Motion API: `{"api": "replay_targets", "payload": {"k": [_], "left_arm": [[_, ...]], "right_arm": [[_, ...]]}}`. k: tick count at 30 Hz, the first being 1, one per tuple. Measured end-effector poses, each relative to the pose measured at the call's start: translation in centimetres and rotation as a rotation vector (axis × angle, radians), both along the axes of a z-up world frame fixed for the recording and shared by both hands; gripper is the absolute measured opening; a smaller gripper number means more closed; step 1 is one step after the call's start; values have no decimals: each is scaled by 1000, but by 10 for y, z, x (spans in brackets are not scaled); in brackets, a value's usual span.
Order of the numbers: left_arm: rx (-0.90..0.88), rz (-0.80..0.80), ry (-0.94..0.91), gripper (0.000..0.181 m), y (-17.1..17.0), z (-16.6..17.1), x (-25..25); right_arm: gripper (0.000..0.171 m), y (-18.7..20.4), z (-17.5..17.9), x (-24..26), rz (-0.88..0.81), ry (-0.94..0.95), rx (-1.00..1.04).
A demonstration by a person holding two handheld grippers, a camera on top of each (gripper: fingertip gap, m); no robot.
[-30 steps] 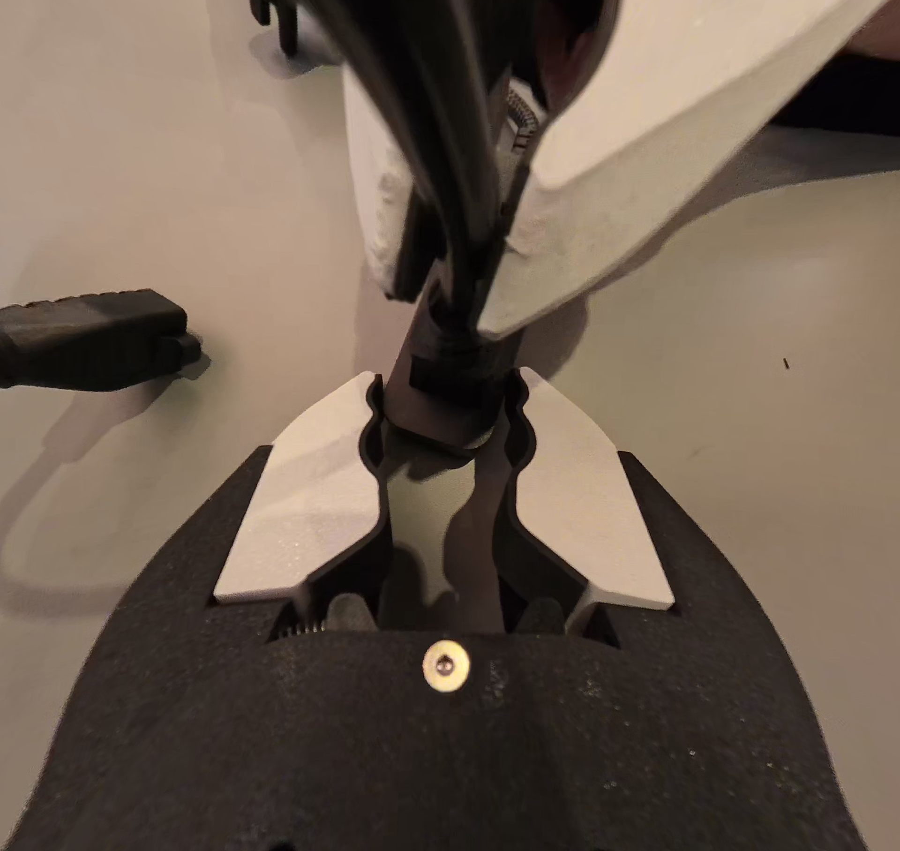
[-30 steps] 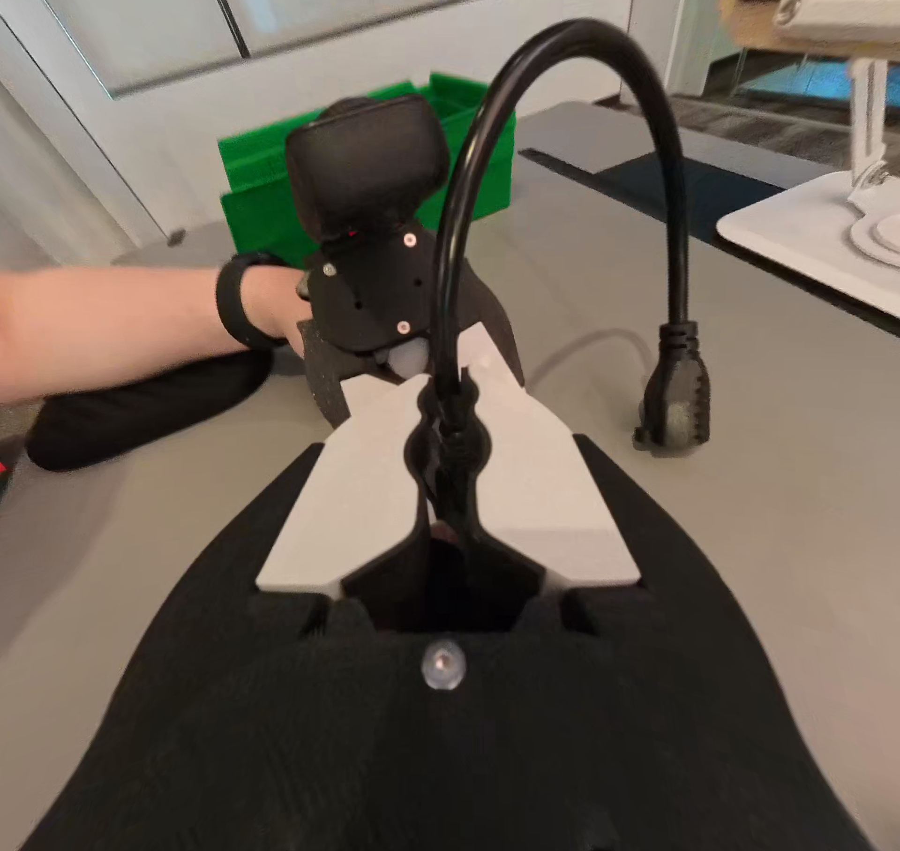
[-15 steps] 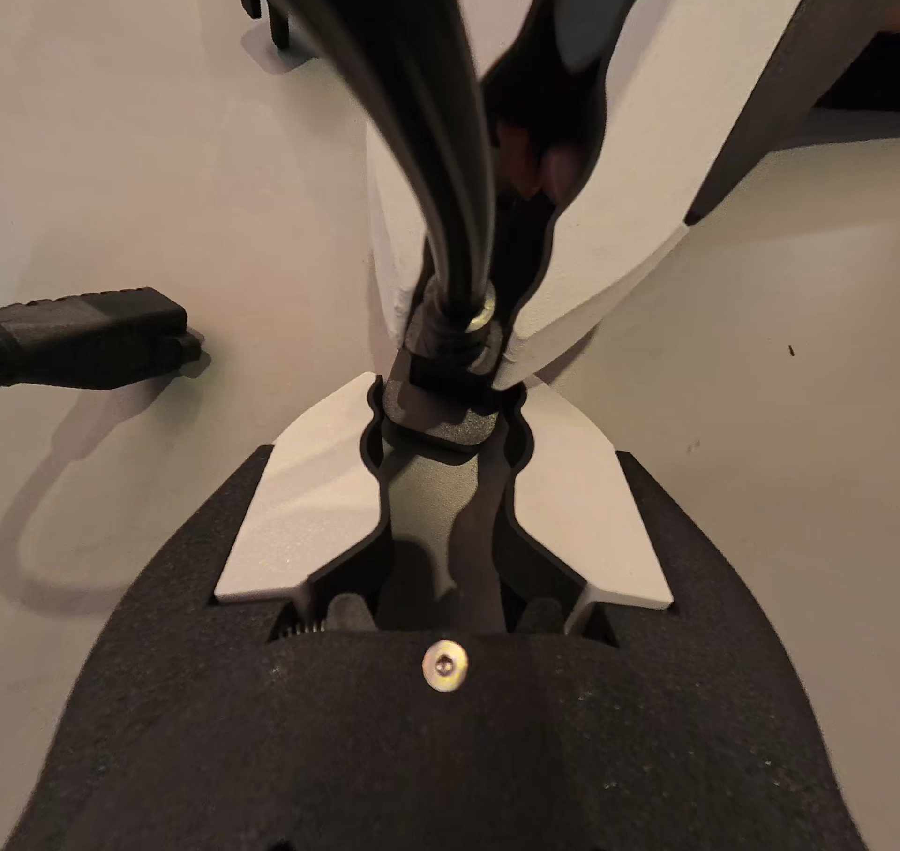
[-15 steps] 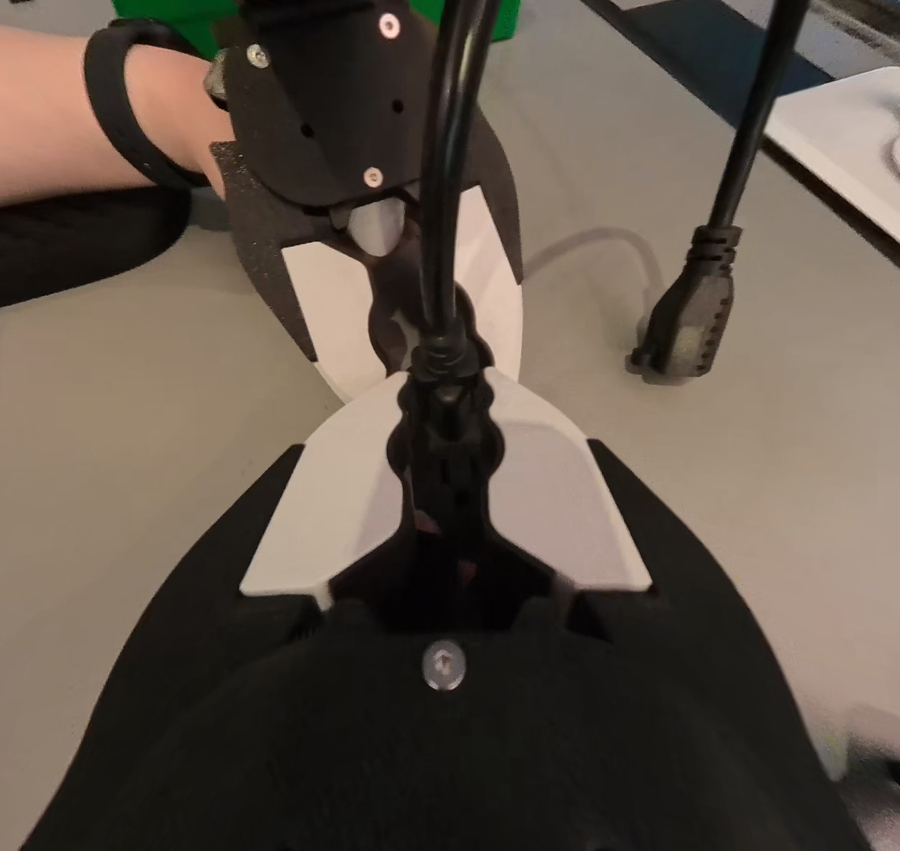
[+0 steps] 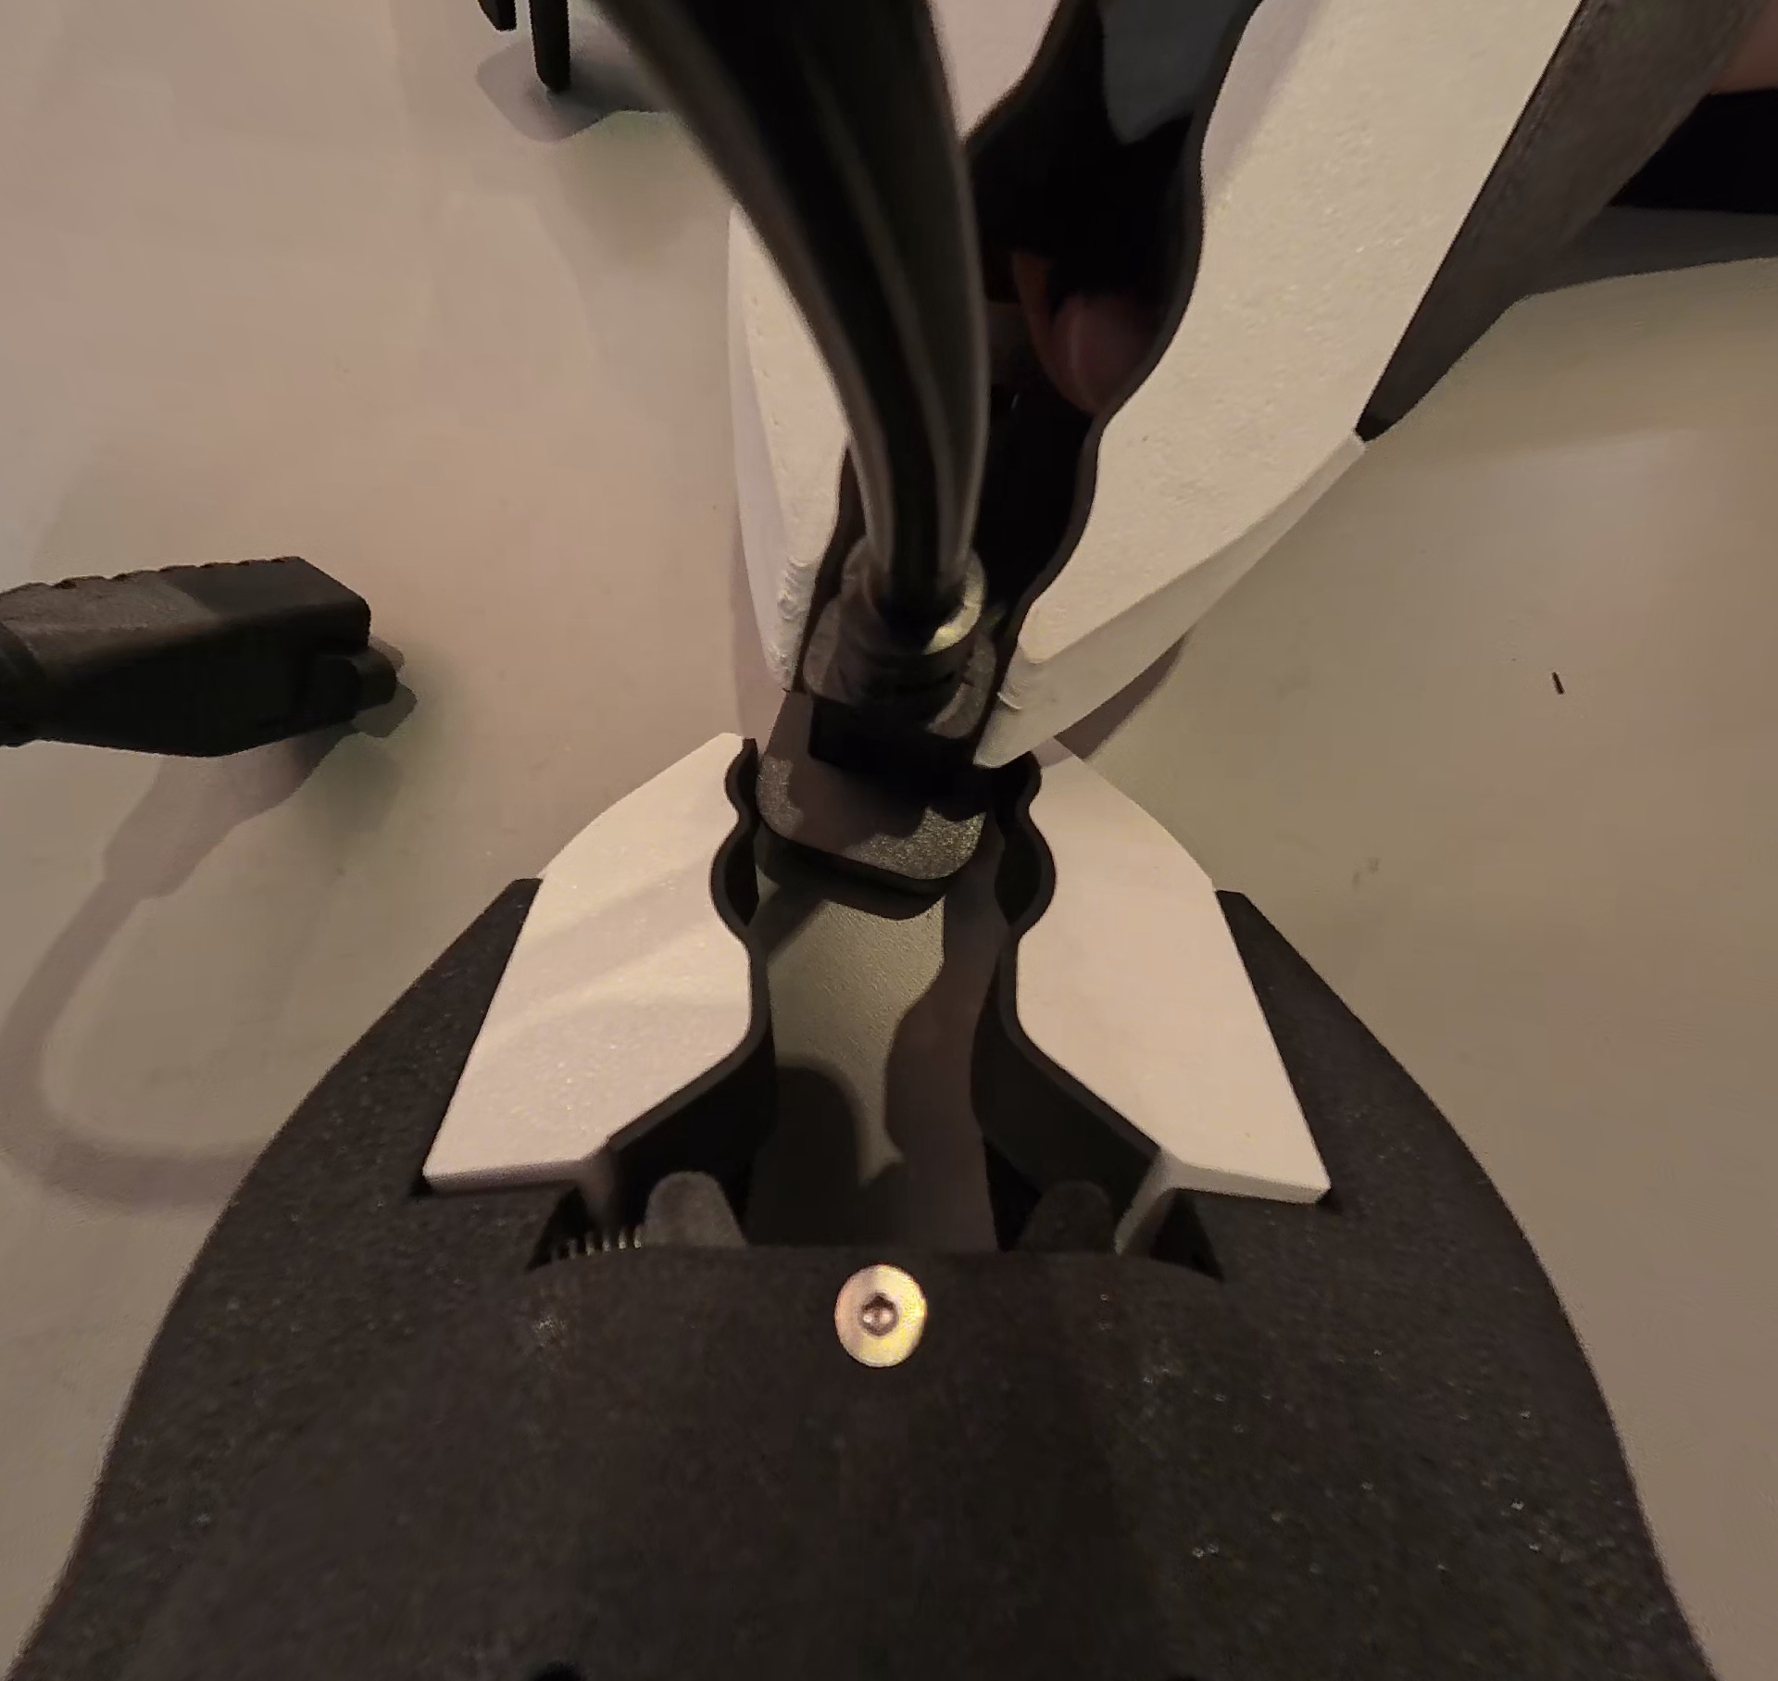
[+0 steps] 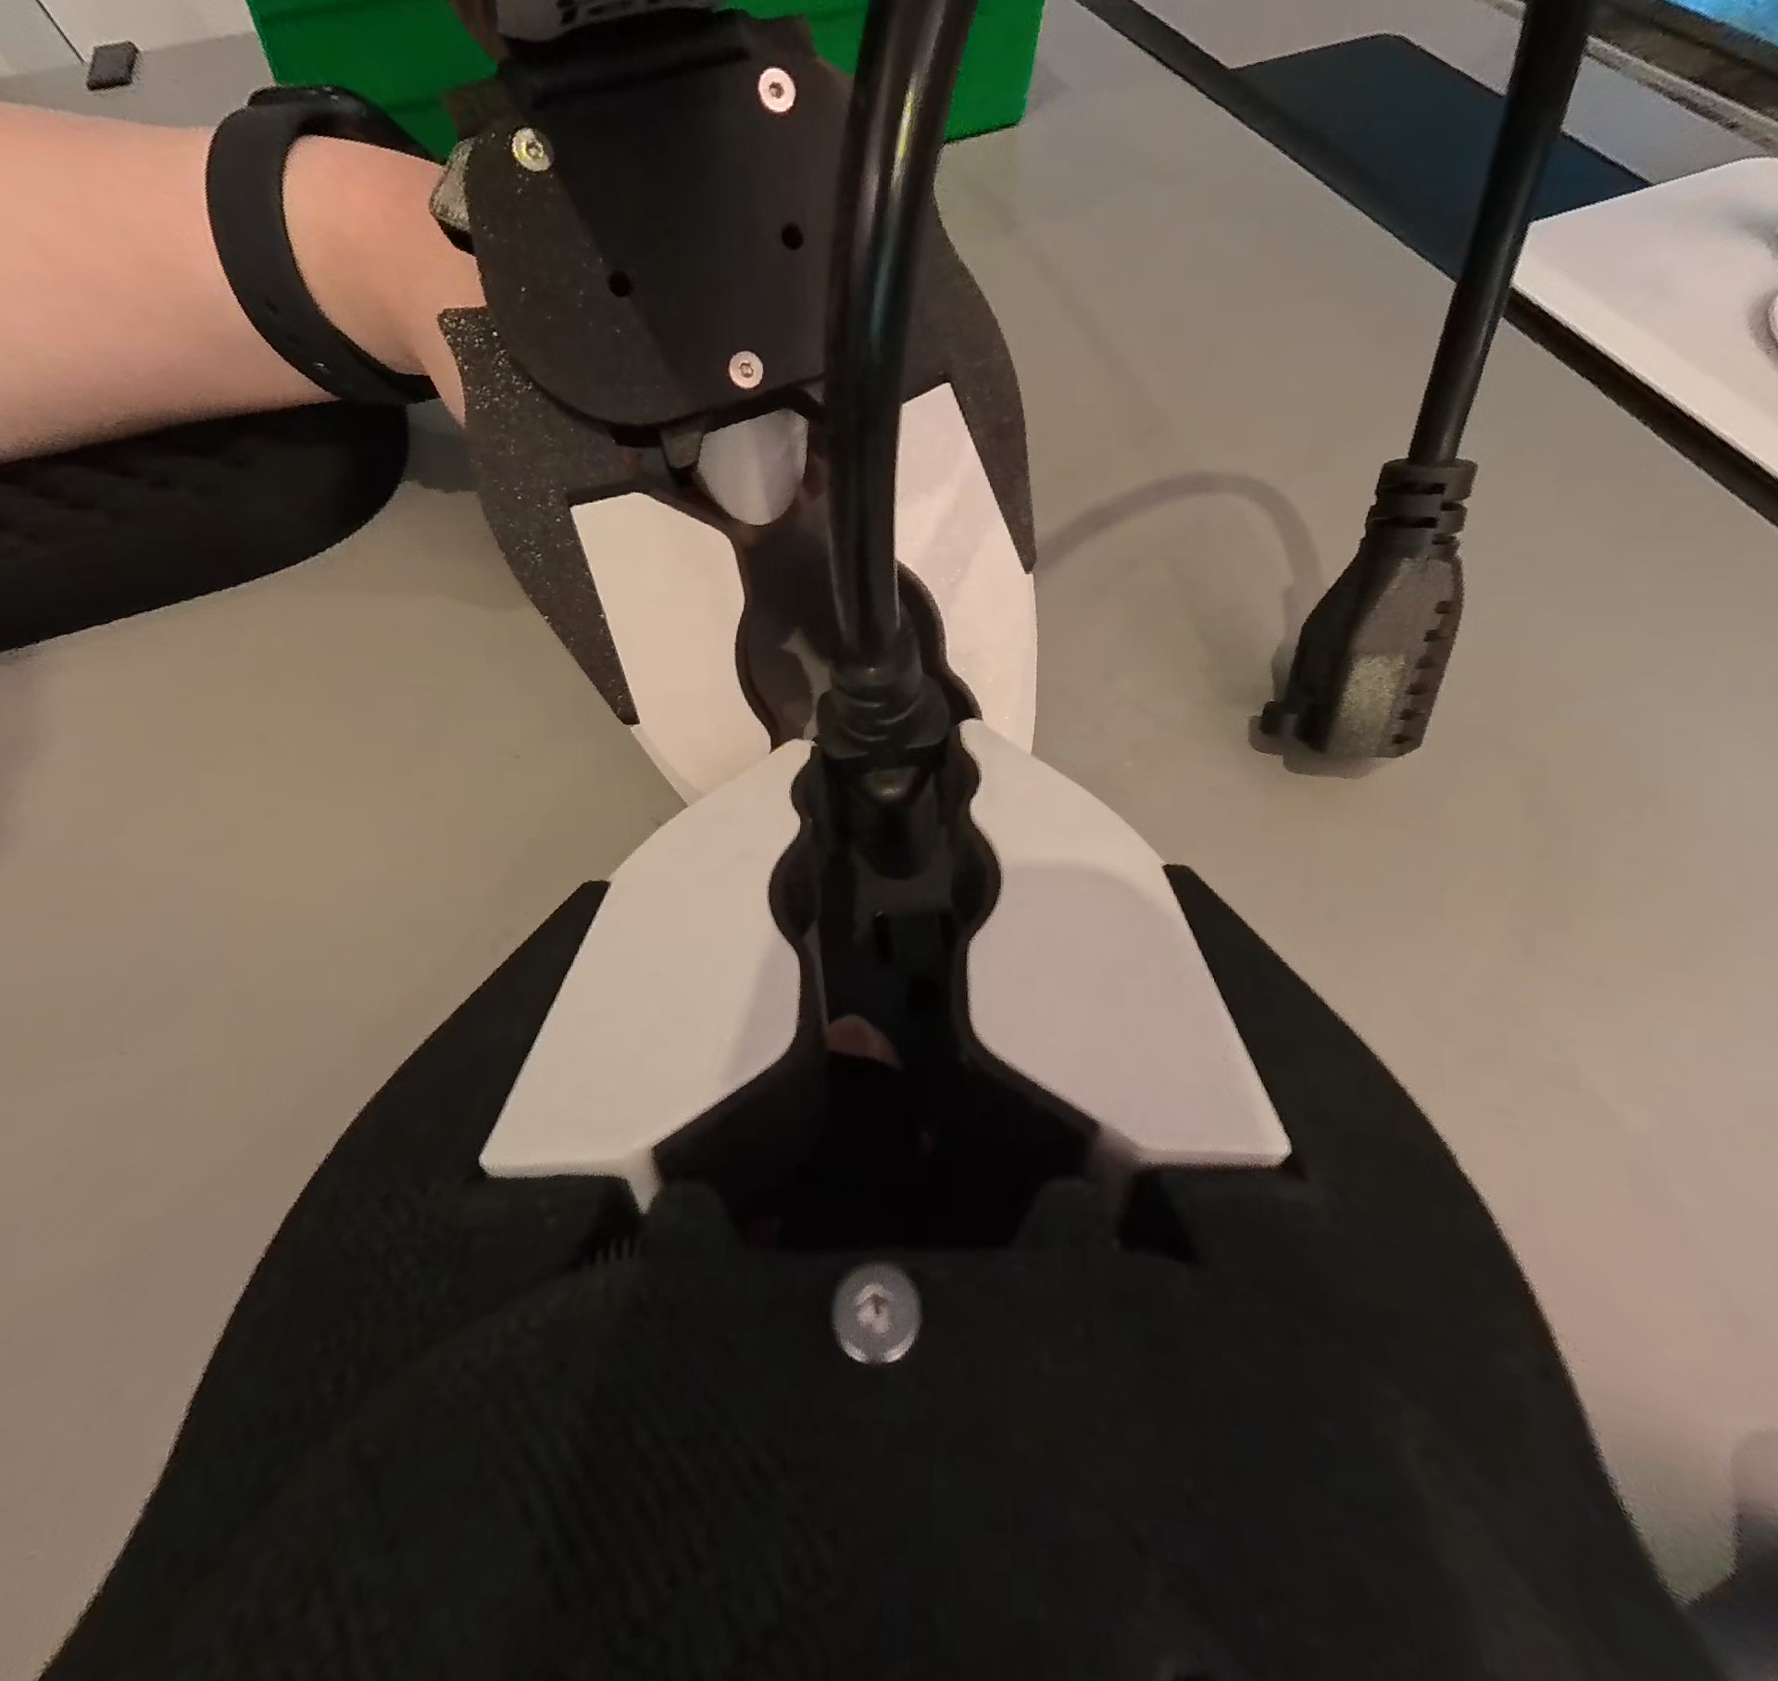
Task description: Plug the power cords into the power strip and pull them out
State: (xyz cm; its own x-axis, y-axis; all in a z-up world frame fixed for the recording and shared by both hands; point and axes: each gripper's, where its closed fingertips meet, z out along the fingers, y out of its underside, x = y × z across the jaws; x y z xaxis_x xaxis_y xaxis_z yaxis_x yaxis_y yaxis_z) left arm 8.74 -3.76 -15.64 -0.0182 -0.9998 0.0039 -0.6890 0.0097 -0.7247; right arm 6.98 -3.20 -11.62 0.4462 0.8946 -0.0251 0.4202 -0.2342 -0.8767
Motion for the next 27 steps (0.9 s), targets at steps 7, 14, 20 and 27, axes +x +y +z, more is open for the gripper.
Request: {"api": "replay_targets", "payload": {"k": [7,14,20,27], "left_arm": [[1,-4,3,47,-1,0,0],[1,-4,0,47,-1,0,-1],[2,-8,1,47,-2,0,-1],[2,-8,3,47,-2,0,-1]], "right_arm": [[26,0,5,-1,-15,40,-15],[27,0,8,-1,-32,43,31],[27,0,11,-1,-33,61,47],[27,-2,18,-1,-27,96,72]]}}
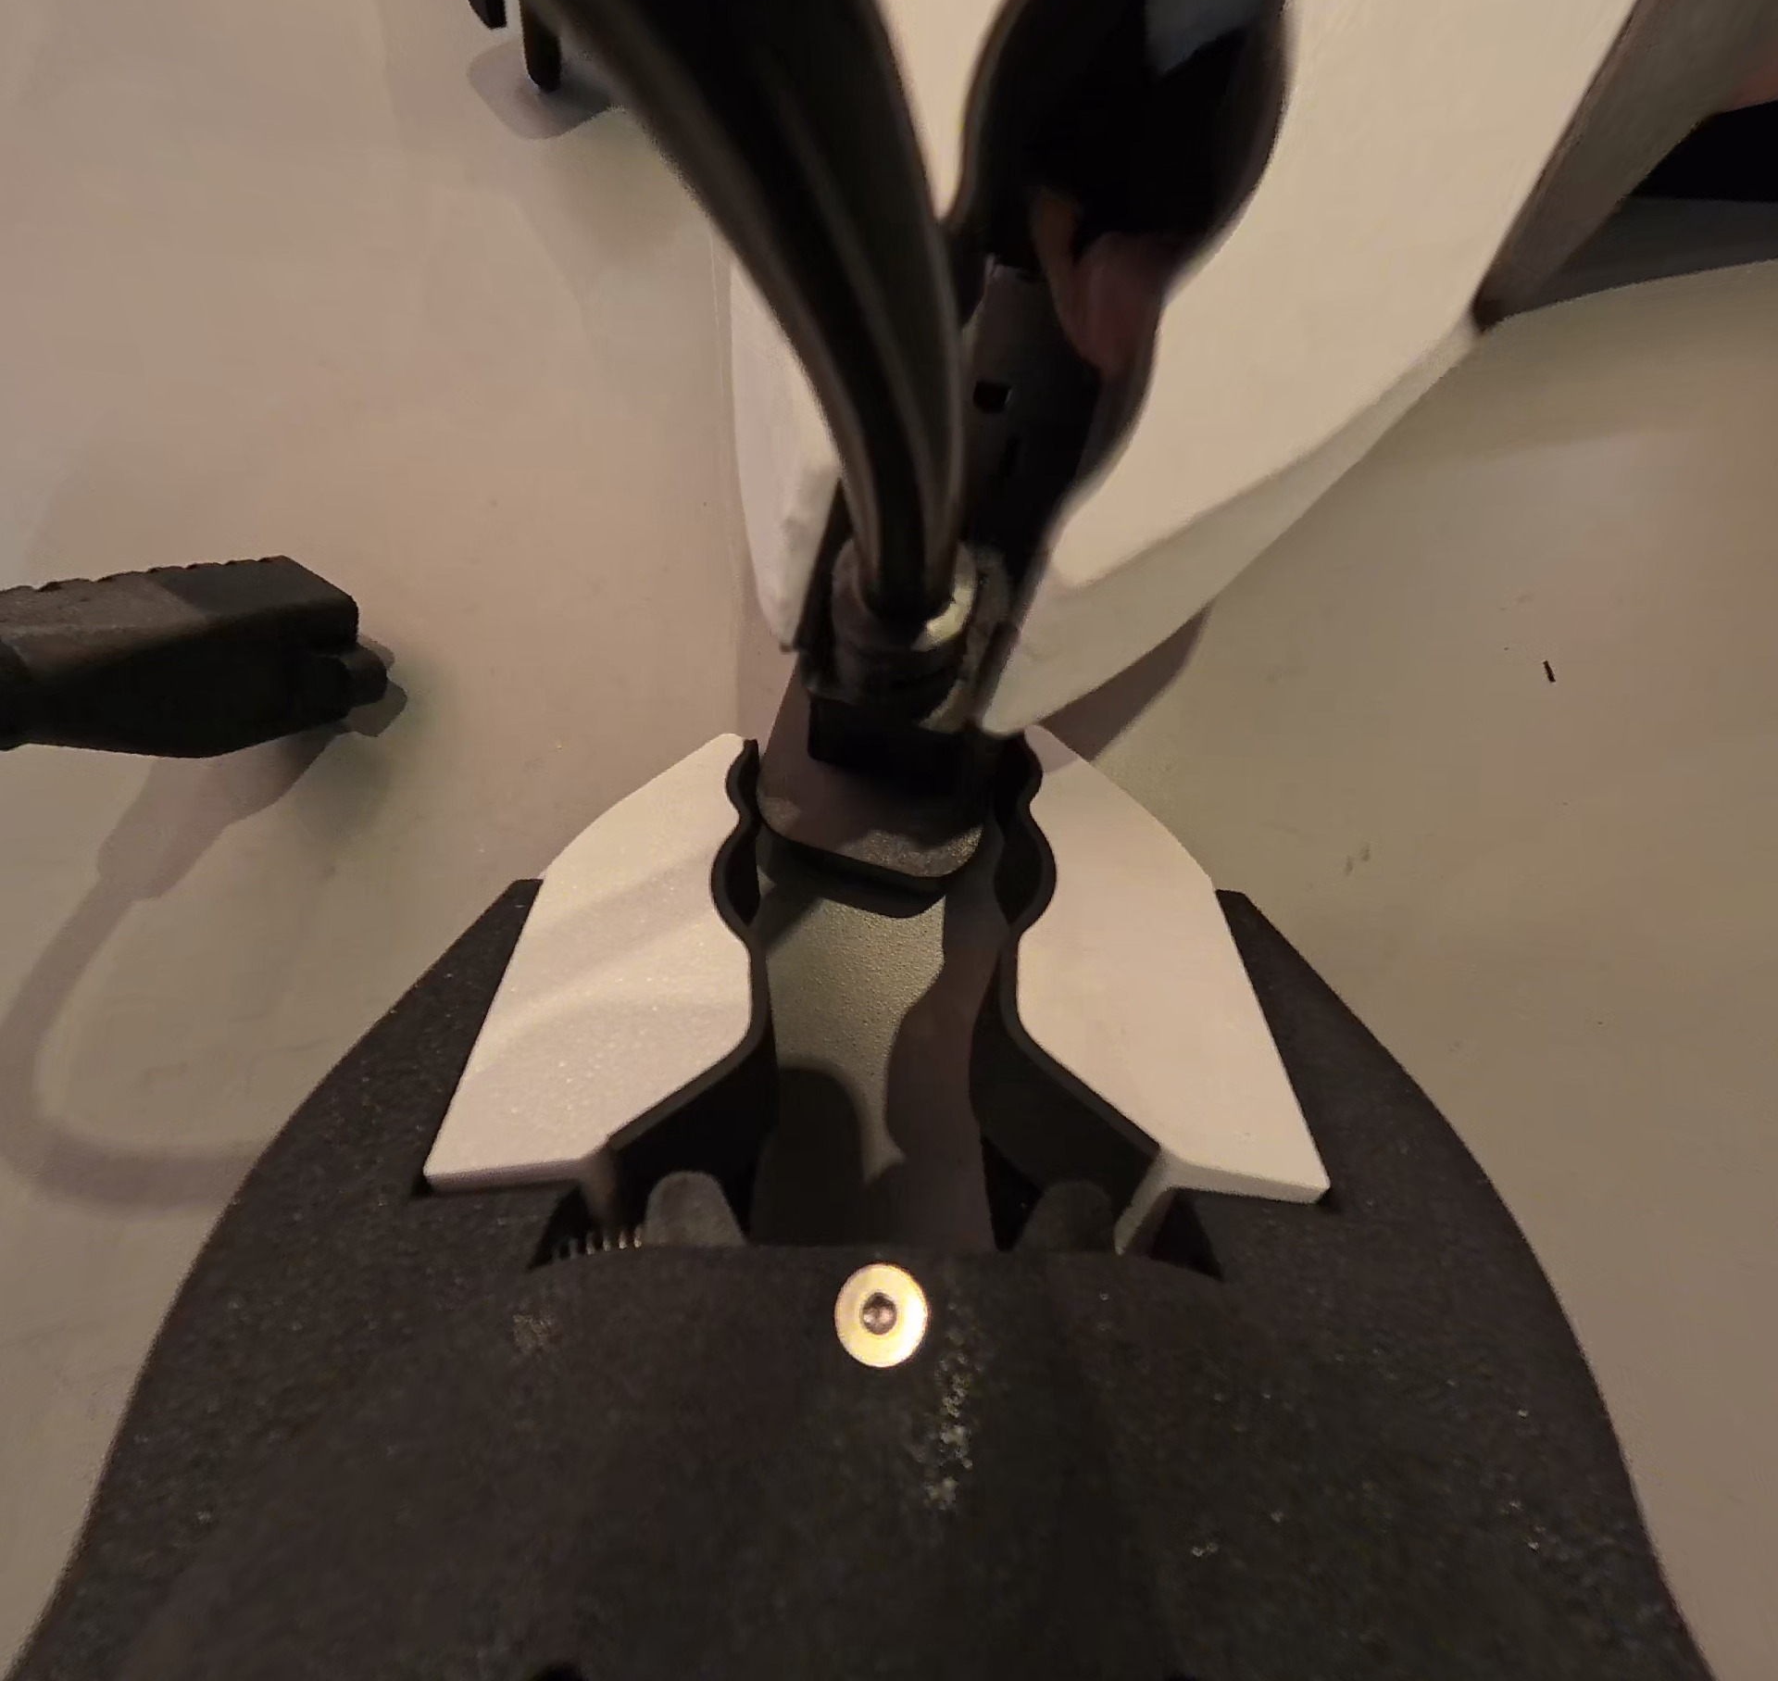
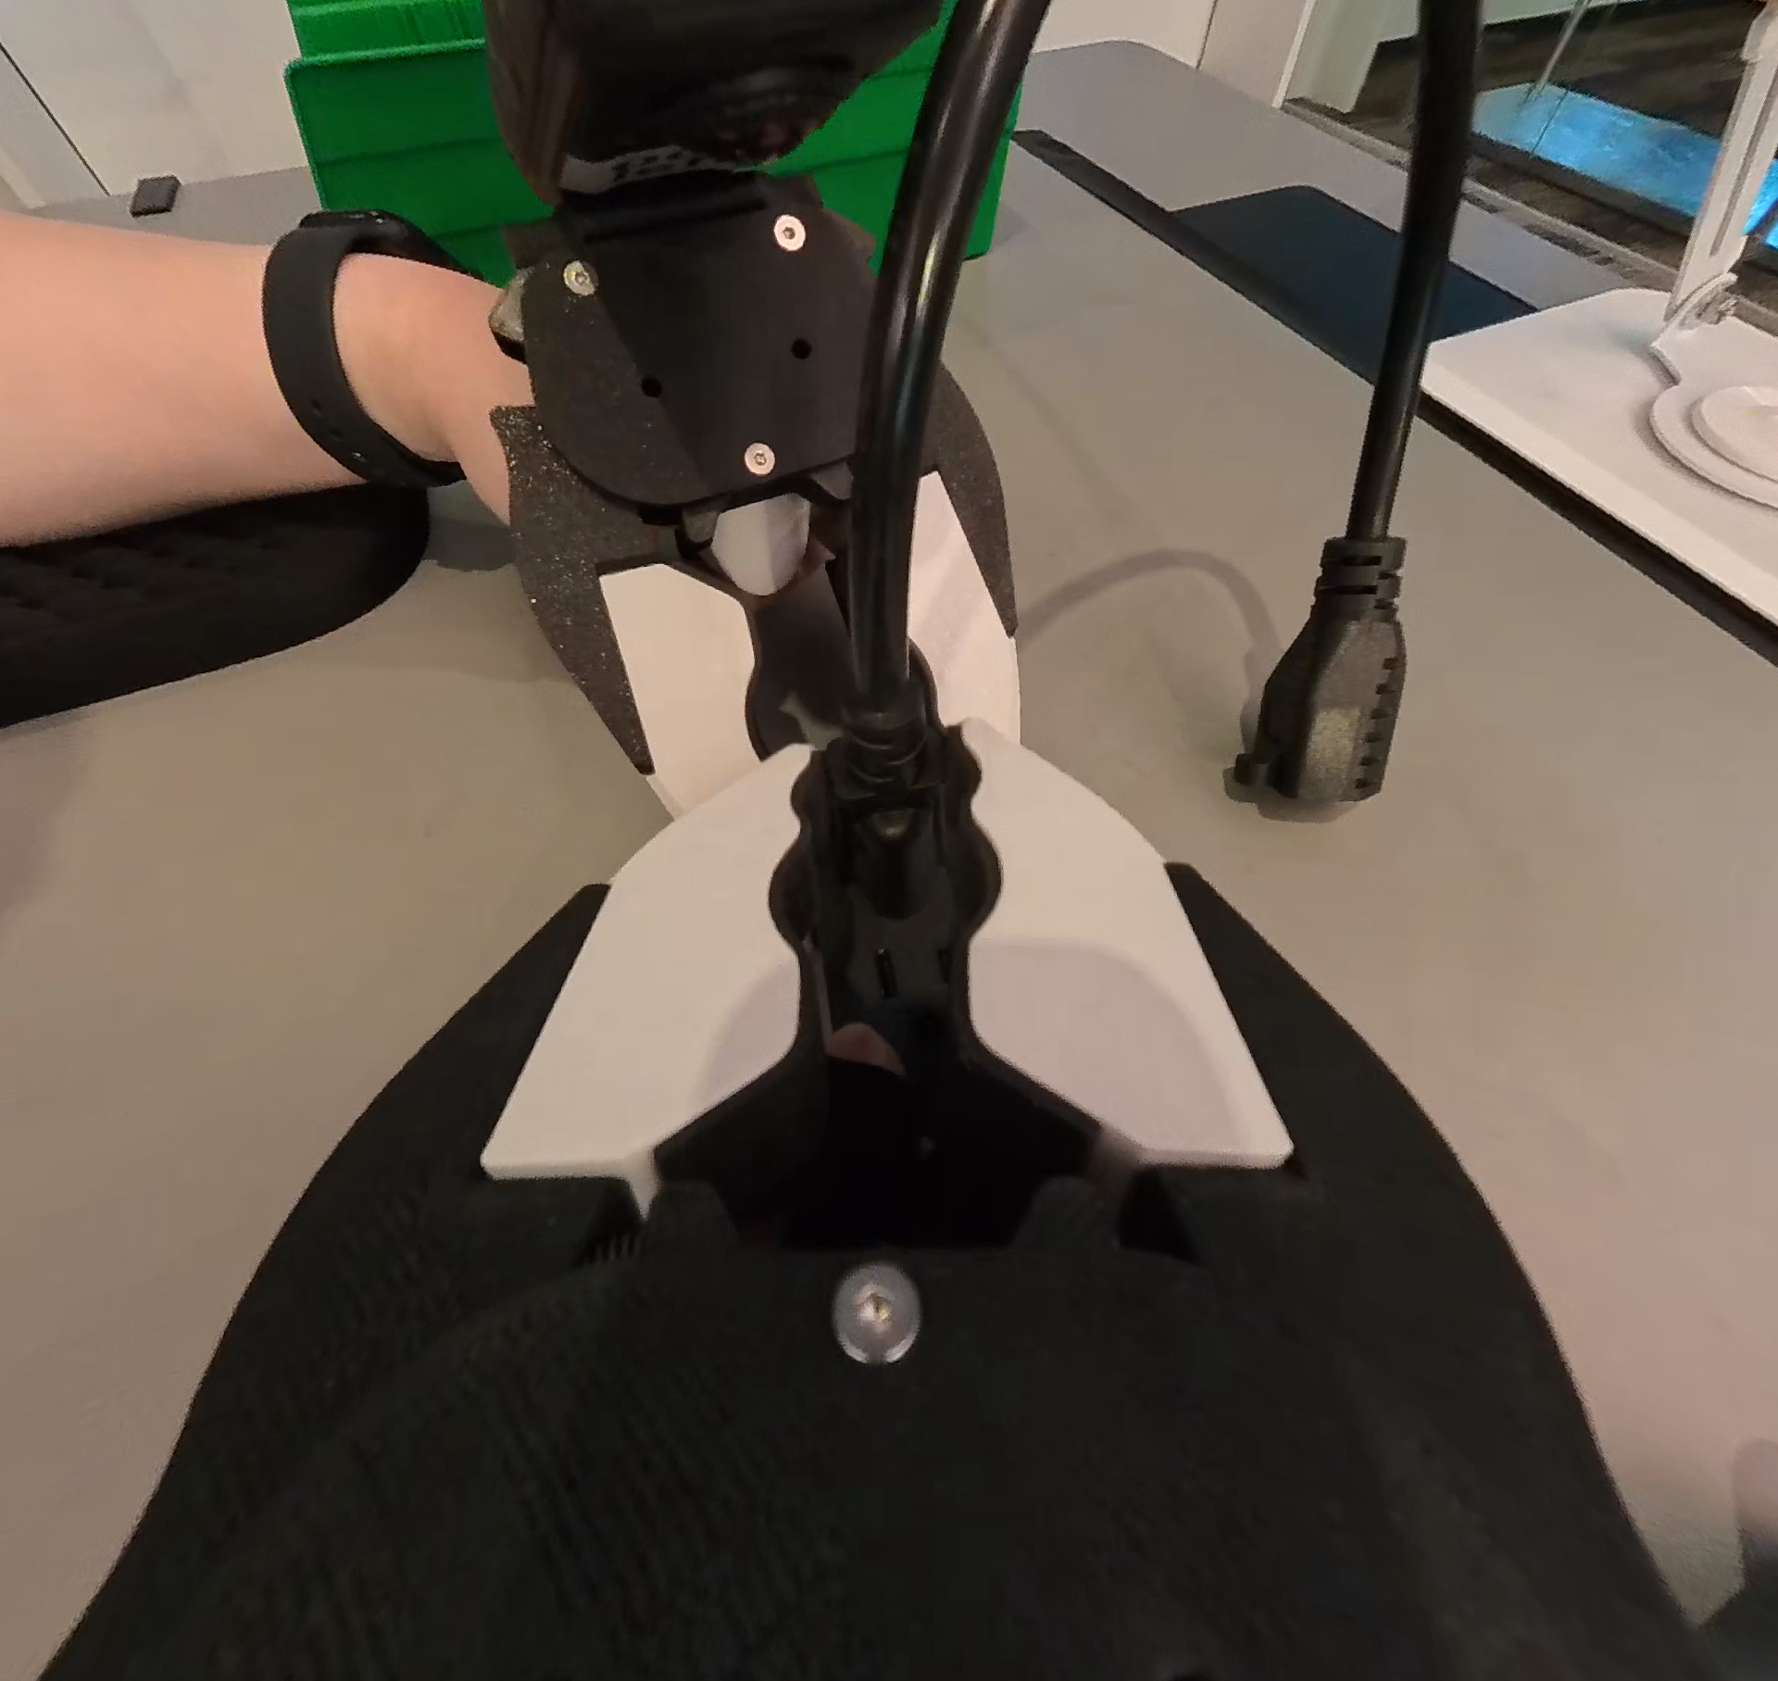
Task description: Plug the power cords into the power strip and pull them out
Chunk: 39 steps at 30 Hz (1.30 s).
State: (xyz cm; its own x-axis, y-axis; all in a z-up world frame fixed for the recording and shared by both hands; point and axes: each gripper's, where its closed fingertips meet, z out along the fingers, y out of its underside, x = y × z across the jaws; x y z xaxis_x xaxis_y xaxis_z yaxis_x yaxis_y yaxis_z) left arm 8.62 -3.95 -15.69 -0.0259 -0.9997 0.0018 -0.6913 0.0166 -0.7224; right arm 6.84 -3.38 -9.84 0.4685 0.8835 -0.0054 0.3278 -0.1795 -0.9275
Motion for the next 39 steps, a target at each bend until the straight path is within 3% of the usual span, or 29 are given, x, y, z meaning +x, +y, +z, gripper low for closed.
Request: {"api": "replay_targets", "payload": {"k": [3,8,9,11,12,15,18,19,20,22,25,32,35,39], "left_arm": [[1,-1,5,47,-1,0,0],[0,0,5,47,-2,0,0],[0,-1,4,47,-2,0,0],[0,-4,4,47,-2,0,-1],[-1,-4,3,47,-2,0,-1],[-1,-5,3,46,-2,0,-1],[-1,-8,3,46,-3,0,-1],[-1,-9,3,46,-3,0,-1],[-1,-18,3,46,-4,0,-1],[-1,-28,2,46,-6,0,-2],[-1,-27,3,46,-6,0,-2],[-2,-32,3,46,-7,0,-3],[-2,-32,3,46,-7,0,-3],[-2,-32,3,46,-7,0,-3]], "right_arm": [[15,-1,29,2,6,158,3],[16,-7,19,6,69,67,-42],[23,-7,17,8,64,64,-38],[62,0,4,12,17,18,-49],[71,2,-6,13,11,-37,-59],[89,-5,-38,8,42,-227,-104],[105,-5,-46,5,15,-327,-86],[103,-10,-45,0,48,-318,-97],[84,-16,-41,-4,81,-295,-108],[68,-16,-30,-6,82,-224,-125],[68,-12,-21,-2,60,-110,-174],[52,-6,-26,5,13,-163,-126],[33,-9,-23,5,51,-209,-32],[29,-9,-20,3,55,-228,53]]}}
